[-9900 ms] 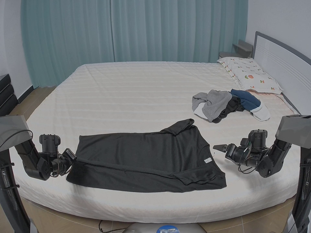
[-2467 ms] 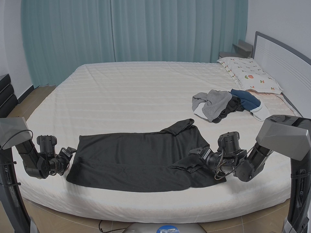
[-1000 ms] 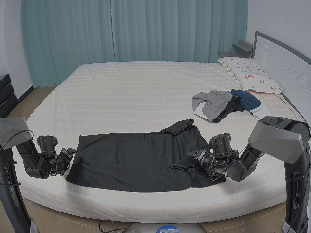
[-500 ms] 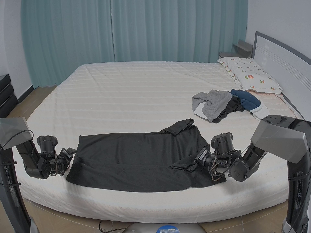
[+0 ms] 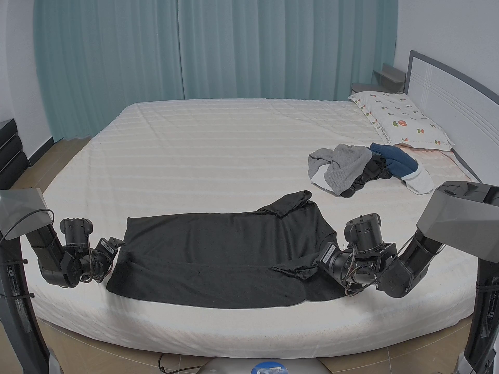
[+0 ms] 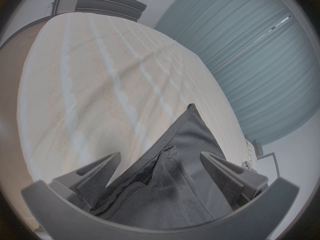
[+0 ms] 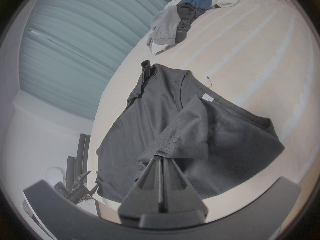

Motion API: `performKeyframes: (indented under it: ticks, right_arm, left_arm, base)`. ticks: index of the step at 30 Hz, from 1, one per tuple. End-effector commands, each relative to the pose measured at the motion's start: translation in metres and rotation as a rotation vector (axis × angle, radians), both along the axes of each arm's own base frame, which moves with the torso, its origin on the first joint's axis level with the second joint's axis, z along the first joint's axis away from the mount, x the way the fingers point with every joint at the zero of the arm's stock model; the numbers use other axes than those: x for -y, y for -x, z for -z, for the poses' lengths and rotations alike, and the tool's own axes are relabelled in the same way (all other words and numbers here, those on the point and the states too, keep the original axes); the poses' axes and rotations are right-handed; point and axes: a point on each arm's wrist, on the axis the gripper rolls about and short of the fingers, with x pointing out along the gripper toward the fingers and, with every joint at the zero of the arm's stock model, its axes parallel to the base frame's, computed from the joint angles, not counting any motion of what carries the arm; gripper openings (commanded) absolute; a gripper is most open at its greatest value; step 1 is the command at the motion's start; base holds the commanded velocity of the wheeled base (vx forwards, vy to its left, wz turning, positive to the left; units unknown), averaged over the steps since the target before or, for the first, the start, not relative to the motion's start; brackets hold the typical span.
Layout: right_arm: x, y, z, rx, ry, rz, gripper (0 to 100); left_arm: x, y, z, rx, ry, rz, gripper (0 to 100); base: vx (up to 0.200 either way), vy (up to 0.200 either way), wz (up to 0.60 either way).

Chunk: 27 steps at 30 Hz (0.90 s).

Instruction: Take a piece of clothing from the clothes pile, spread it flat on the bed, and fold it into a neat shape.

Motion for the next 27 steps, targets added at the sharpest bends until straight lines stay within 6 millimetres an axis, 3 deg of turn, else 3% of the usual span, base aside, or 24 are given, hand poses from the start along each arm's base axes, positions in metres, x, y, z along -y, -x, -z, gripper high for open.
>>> performKeyframes:
  ticks: [1, 18, 19, 27]
  right_arm:
    - [-0.002, 0.013, -0.009, 0.009, 0.014, -0.035, 0]
    - [-0.006, 0.041, 0.005, -0.020, 0.147, -0.175, 0]
    - [-0.006, 0.041, 0.006, -0.023, 0.148, -0.177, 100]
    - [0.001, 0.037, -0.003, 0.000, 0.127, -0.157, 100]
  left_arm:
    - [0.000, 0.000, 0.000, -0.001, 0.001, 0.000, 100]
    - [0.000, 0.000, 0.000, -0.001, 0.001, 0.000, 100]
    - [0.000, 0.000, 0.000, -0.001, 0.001, 0.000, 100]
    - [0.000, 0.000, 0.000, -0.001, 0.001, 0.000, 100]
  base:
    - [0.000, 0.000, 0.00]
    - [0.000, 0.000, 0.00]
    - [0.000, 0.000, 0.00]
    - [0.000, 0.000, 0.00]
